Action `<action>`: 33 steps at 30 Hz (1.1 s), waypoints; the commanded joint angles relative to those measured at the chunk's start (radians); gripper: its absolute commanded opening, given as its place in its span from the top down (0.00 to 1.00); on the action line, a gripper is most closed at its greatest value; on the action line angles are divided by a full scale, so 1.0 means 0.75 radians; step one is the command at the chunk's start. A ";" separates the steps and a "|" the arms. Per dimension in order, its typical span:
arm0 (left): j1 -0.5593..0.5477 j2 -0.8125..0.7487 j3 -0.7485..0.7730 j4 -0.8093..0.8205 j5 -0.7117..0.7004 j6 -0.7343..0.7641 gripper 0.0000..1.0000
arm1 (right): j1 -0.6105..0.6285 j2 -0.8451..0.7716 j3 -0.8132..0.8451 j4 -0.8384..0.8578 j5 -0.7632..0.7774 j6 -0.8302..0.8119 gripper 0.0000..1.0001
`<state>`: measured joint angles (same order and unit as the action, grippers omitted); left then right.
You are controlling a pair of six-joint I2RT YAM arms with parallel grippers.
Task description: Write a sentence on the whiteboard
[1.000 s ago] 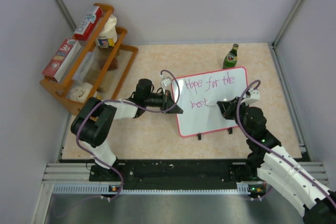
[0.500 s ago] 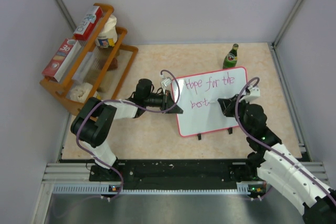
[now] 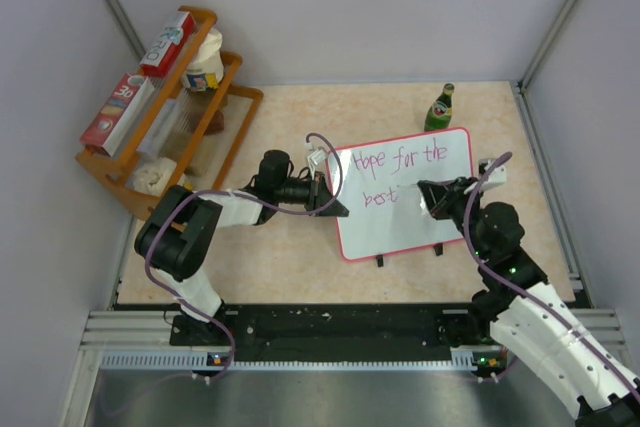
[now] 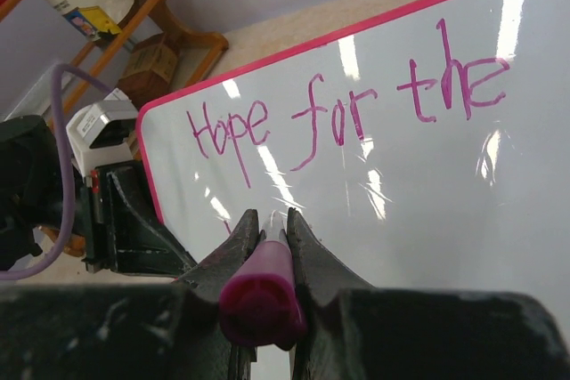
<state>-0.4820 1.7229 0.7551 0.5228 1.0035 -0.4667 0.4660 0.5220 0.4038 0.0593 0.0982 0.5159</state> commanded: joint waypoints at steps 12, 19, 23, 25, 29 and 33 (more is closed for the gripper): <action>-0.059 0.008 -0.050 -0.178 -0.029 0.217 1.00 | -0.018 0.028 0.077 0.056 -0.086 0.018 1.00; -0.057 0.004 -0.056 -0.171 -0.031 0.217 1.00 | -0.016 0.030 0.053 0.056 -0.119 0.061 1.00; -0.057 0.004 -0.054 -0.176 -0.035 0.217 1.00 | -0.018 0.034 0.040 0.054 -0.123 0.075 1.00; -0.059 0.002 -0.056 -0.176 -0.041 0.217 1.00 | -0.018 0.034 0.038 0.048 -0.125 0.077 1.00; -0.059 0.000 -0.054 -0.180 -0.045 0.219 1.00 | -0.018 0.036 0.036 0.038 -0.164 0.089 1.00; -0.059 -0.002 -0.056 -0.186 -0.054 0.223 1.00 | -0.016 0.034 0.030 0.029 -0.172 0.099 1.00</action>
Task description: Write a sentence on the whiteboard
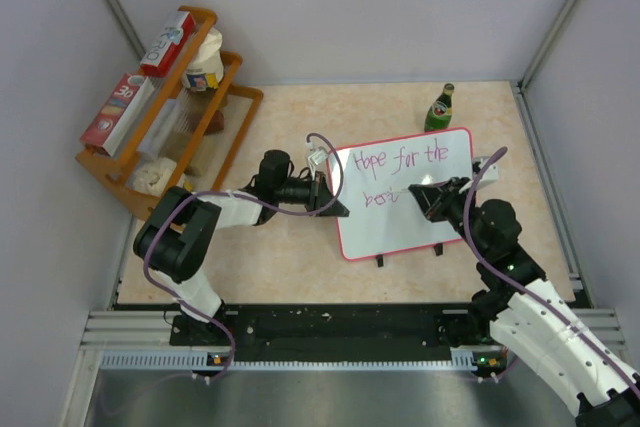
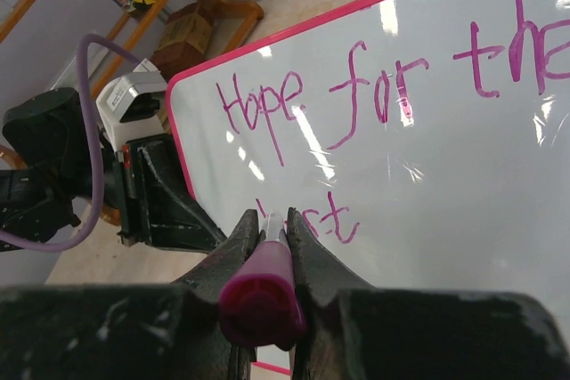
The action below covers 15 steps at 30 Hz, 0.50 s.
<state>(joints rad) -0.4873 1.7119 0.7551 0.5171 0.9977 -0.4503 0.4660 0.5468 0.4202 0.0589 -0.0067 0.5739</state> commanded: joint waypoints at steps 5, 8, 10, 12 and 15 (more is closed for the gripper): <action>-0.052 0.008 -0.052 -0.203 -0.074 0.212 1.00 | -0.018 0.003 0.004 -0.001 -0.044 0.051 1.00; -0.052 0.004 -0.048 -0.223 -0.099 0.224 1.00 | -0.016 0.001 0.008 -0.060 -0.050 0.071 1.00; -0.052 0.002 -0.046 -0.231 -0.105 0.226 1.00 | -0.018 -0.005 -0.004 -0.077 -0.065 0.094 1.00; -0.050 -0.002 -0.046 -0.237 -0.115 0.228 1.00 | -0.018 -0.015 -0.022 -0.113 -0.087 0.116 1.00; -0.052 -0.002 -0.048 -0.242 -0.122 0.230 1.00 | -0.018 -0.036 -0.039 -0.160 -0.132 0.147 1.00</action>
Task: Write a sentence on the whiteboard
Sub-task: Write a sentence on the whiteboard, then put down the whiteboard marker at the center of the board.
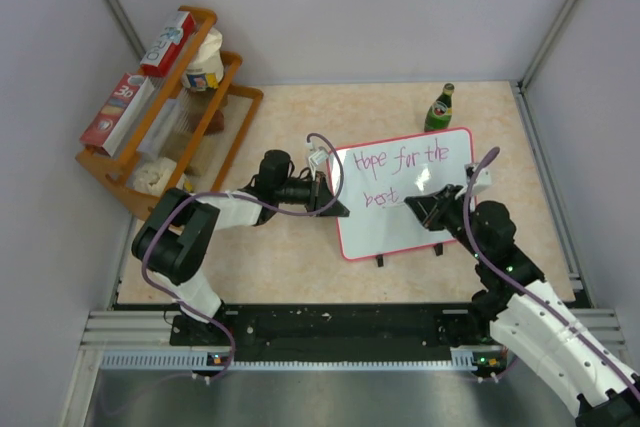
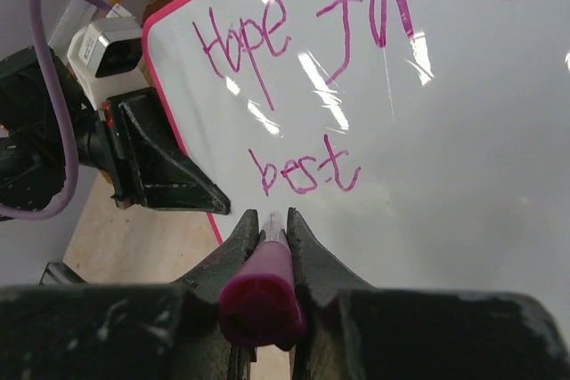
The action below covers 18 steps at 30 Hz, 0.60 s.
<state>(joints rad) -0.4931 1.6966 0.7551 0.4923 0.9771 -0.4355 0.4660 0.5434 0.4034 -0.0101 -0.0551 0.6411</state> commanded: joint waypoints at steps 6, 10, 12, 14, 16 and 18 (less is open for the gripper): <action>-0.044 0.010 -0.050 -0.219 -0.117 0.214 1.00 | -0.018 -0.101 -0.033 -0.164 -0.164 0.135 1.00; -0.044 -0.014 -0.058 -0.237 -0.157 0.231 1.00 | -0.018 -0.148 -0.086 -0.240 -0.258 0.251 1.00; -0.044 -0.018 -0.062 -0.241 -0.168 0.231 1.00 | -0.018 -0.180 -0.135 -0.260 -0.299 0.313 1.00; -0.042 -0.014 -0.062 -0.245 -0.174 0.229 1.00 | -0.018 -0.215 -0.180 -0.297 -0.325 0.360 1.00; -0.040 -0.018 -0.062 -0.245 -0.180 0.229 1.00 | -0.018 -0.254 -0.215 -0.332 -0.340 0.407 1.00; -0.042 -0.018 -0.062 -0.247 -0.182 0.229 1.00 | -0.016 -0.289 -0.241 -0.363 -0.354 0.442 1.00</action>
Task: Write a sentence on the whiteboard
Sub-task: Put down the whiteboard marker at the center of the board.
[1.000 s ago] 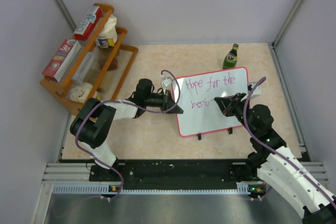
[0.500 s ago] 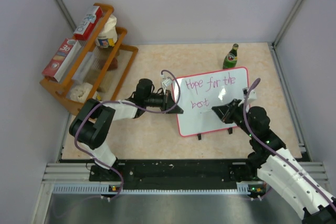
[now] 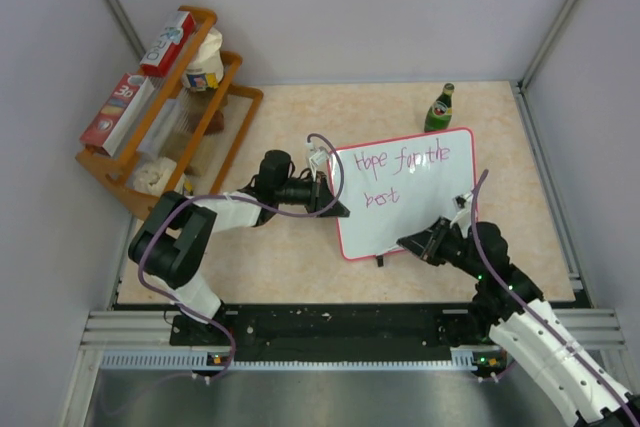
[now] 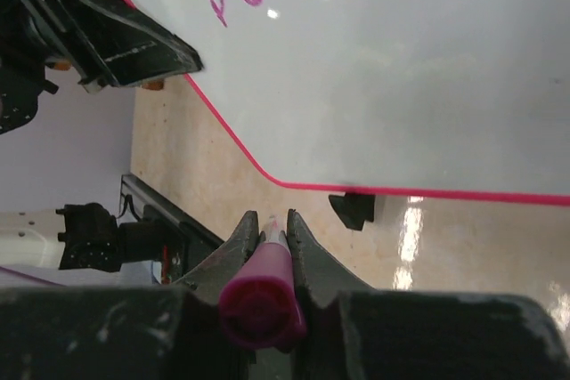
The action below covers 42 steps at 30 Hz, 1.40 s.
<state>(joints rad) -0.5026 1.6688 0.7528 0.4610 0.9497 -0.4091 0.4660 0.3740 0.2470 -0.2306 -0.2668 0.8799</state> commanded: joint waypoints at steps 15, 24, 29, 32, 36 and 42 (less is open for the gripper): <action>-0.029 0.023 -0.059 -0.204 -0.143 0.190 0.99 | -0.016 -0.090 -0.149 -0.179 -0.192 0.228 1.00; -0.029 0.027 -0.057 -0.206 -0.145 0.188 0.99 | -0.018 -0.128 -0.231 -0.177 -0.205 0.310 1.00; -0.029 0.025 -0.057 -0.204 -0.143 0.188 0.99 | -0.018 -0.149 -0.262 -0.179 -0.205 0.328 1.00; -0.029 0.025 -0.053 -0.202 -0.139 0.188 0.99 | -0.016 -0.147 -0.264 -0.177 -0.201 0.330 1.00; -0.027 0.027 -0.053 -0.204 -0.137 0.188 0.99 | -0.016 -0.147 -0.262 -0.179 -0.192 0.330 1.00; -0.027 0.027 -0.057 -0.200 -0.137 0.186 0.99 | -0.018 -0.145 -0.256 -0.177 -0.186 0.332 1.00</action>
<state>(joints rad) -0.5030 1.6688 0.7528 0.4595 0.9485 -0.4095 0.4660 0.2749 0.0532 -0.3889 -0.4129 1.1221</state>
